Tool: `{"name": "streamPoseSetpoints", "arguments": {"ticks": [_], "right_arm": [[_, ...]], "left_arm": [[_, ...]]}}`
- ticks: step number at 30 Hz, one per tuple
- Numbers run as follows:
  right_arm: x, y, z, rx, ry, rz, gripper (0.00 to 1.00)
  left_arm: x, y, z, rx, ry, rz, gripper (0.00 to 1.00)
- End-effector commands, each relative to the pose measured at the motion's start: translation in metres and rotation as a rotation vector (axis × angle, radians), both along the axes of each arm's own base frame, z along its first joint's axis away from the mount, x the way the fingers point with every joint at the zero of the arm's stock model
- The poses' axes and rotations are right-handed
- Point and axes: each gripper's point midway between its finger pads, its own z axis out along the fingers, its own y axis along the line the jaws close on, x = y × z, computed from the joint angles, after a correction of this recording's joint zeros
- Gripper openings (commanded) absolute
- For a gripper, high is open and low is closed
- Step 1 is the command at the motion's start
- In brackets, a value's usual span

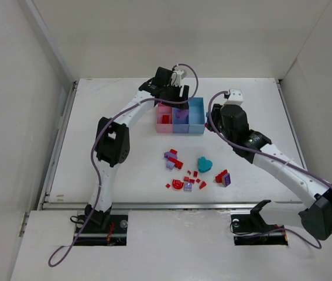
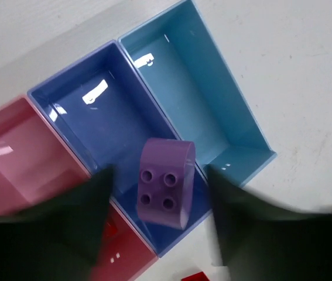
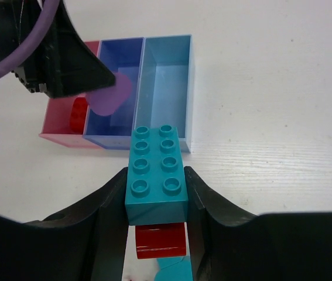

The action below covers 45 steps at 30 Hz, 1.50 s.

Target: Sort the legos into containers by color

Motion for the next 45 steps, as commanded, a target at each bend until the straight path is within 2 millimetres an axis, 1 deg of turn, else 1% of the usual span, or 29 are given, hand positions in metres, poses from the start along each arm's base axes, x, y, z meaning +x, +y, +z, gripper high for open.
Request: {"name": "streamPoseSetpoints", "arguments": {"ticks": [1, 3, 6, 7, 9, 10, 11, 13, 14, 15, 16, 17, 18, 19, 21, 22, 26, 29, 30, 32, 35, 36, 38, 39, 40, 41, 43, 44, 45], "right_arm": [[0.001, -0.006, 0.022, 0.001, -0.055, 0.002, 0.00], [0.003, -0.004, 0.033, 0.008, -0.075, 0.014, 0.00], [0.004, -0.006, 0.049, 0.009, -0.107, 0.020, 0.00], [0.003, -0.005, 0.062, 0.019, -0.134, 0.032, 0.00], [0.007, -0.008, 0.073, 0.026, -0.151, 0.049, 0.00], [0.011, -0.012, 0.086, 0.039, -0.179, 0.053, 0.00], [0.014, -0.011, 0.089, 0.031, -0.183, 0.077, 0.00], [0.018, -0.005, 0.097, 0.052, -0.189, 0.147, 0.00], [0.022, -0.002, 0.106, 0.063, -0.201, 0.163, 0.00], [0.021, 0.001, 0.112, 0.072, -0.211, 0.181, 0.00], [0.022, 0.004, 0.117, 0.080, -0.222, 0.193, 0.00], [0.025, 0.002, 0.131, 0.111, -0.253, 0.186, 0.00], [0.027, 0.005, 0.134, 0.150, -0.252, 0.178, 0.00], [0.028, 0.004, 0.141, 0.183, -0.257, 0.154, 0.00], [0.037, -0.001, 0.144, 0.312, -0.235, 0.040, 0.00], [0.038, -0.002, 0.145, 0.362, -0.228, 0.008, 0.00], [0.050, 0.013, 0.144, 0.501, -0.192, -0.001, 0.00], [0.049, 0.026, 0.139, 0.512, -0.174, 0.003, 0.00], [0.048, 0.026, 0.139, 0.512, -0.174, 0.003, 0.00], [0.044, 0.035, 0.139, 0.514, -0.169, 0.024, 0.00], [0.042, 0.033, 0.134, 0.498, -0.165, 0.026, 0.00], [0.039, 0.034, 0.135, 0.471, -0.178, 0.056, 0.00], [0.035, 0.038, 0.137, 0.414, -0.207, 0.124, 0.00], [0.032, 0.037, 0.144, 0.342, -0.243, 0.195, 0.00], [0.033, 0.035, 0.135, 0.295, -0.241, 0.204, 0.00], [0.030, 0.033, 0.144, 0.281, -0.282, 0.269, 0.00], [0.023, 0.028, 0.142, 0.192, -0.340, 0.372, 0.00], [0.013, 0.036, 0.143, 0.184, -0.359, 0.480, 0.00], [0.015, 0.032, 0.140, 0.165, -0.382, 0.518, 0.00]], "left_arm": [[0.004, 0.000, 0.020, -0.029, -0.044, 0.023, 0.74], [0.004, 0.000, 0.025, -0.034, -0.052, 0.023, 1.00], [0.003, 0.004, 0.051, -0.027, -0.133, -0.014, 1.00], [-0.001, 0.007, 0.065, -0.025, -0.163, -0.026, 1.00], [-0.006, 0.012, 0.082, 0.011, -0.237, -0.093, 1.00], [-0.009, 0.015, 0.090, 0.032, -0.273, -0.120, 1.00], [-0.018, 0.020, 0.109, 0.043, -0.317, -0.159, 1.00], [-0.029, 0.031, 0.119, 0.124, -0.421, -0.268, 1.00], [-0.040, 0.038, 0.142, 0.138, -0.489, -0.305, 1.00], [-0.045, 0.050, 0.136, 0.184, -0.502, -0.326, 1.00], [-0.049, 0.055, 0.142, 0.222, -0.561, -0.370, 1.00], [-0.054, 0.059, 0.148, 0.228, -0.581, -0.378, 1.00], [-0.067, 0.059, 0.165, 0.196, -0.610, -0.395, 1.00], [-0.076, 0.055, 0.165, 0.178, -0.607, -0.420, 1.00], [-0.092, 0.034, 0.181, 0.072, -0.595, -0.404, 1.00], [-0.107, 0.016, 0.190, 0.015, -0.590, -0.428, 1.00], [-0.131, -0.027, 0.196, -0.113, -0.528, -0.447, 1.00], [-0.136, -0.043, 0.193, -0.160, -0.475, -0.457, 1.00], [-0.134, -0.045, 0.194, -0.167, -0.468, -0.451, 1.00], [-0.125, -0.048, 0.182, -0.150, -0.447, -0.427, 1.00], [-0.117, -0.045, 0.176, -0.133, -0.446, -0.415, 1.00], [-0.112, -0.039, 0.166, -0.109, -0.444, -0.415, 1.00], [-0.108, -0.030, 0.169, -0.113, -0.466, -0.425, 1.00], [-0.113, -0.022, 0.177, -0.141, -0.485, -0.476, 1.00], [-0.117, -0.018, 0.181, -0.169, -0.480, -0.502, 1.00], [-0.122, -0.013, 0.186, -0.192, -0.492, -0.539, 1.00], [-0.141, 0.001, 0.201, -0.254, -0.532, -0.654, 1.00], [-0.149, 0.006, 0.192, -0.264, -0.520, -0.694, 1.00], [-0.158, 0.006, 0.192, -0.278, -0.535, -0.738, 1.00]]}}
